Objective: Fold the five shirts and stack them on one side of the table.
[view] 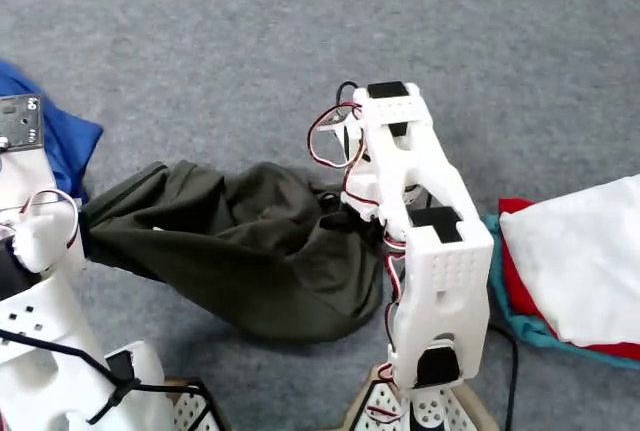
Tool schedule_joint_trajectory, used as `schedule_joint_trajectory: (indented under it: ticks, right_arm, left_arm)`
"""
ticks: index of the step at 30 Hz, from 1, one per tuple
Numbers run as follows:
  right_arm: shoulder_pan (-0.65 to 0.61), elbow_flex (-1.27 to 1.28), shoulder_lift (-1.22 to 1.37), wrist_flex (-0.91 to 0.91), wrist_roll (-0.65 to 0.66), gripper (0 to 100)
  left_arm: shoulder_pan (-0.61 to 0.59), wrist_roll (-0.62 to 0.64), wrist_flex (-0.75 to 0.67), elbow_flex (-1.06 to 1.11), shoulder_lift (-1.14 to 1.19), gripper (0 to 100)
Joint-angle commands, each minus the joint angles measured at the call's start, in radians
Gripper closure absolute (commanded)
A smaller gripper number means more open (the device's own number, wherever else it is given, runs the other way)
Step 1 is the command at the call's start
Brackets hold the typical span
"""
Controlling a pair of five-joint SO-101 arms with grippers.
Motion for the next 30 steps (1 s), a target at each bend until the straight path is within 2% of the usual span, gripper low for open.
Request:
schedule_joint_trajectory:
  ticks: [1,7,12,16,20,24,30]
  right_arm:
    - [0.008,-0.042,-0.217,0.023,-0.009,99.3]
    - [0.007,-0.171,-0.591,0.018,-0.005,99.3]
    - [0.01,-0.409,-0.779,-0.031,-0.011,99.3]
    - [0.013,-0.608,-0.825,-0.072,-0.06,99.3]
    - [0.081,-0.862,-0.834,-0.075,-0.089,99.3]
    - [0.143,-1.089,-0.835,-0.078,-0.084,99.4]
    - [0.268,-1.299,-0.842,-0.196,-0.083,99.4]
  left_arm:
    - [-0.012,-0.005,-0.014,-0.014,-0.013,98]
    - [-0.003,0.0,-0.017,-0.044,-0.015,98]
    - [-0.003,0.112,-0.094,-0.133,-0.015,98]
    - [0.026,0.227,-0.115,-0.184,-0.015,98]
    - [0.037,0.29,-0.106,-0.255,-0.021,98]
    - [0.041,0.307,-0.049,-0.336,-0.088,98]
    - [0.081,0.339,-0.026,-0.404,-0.268,98]
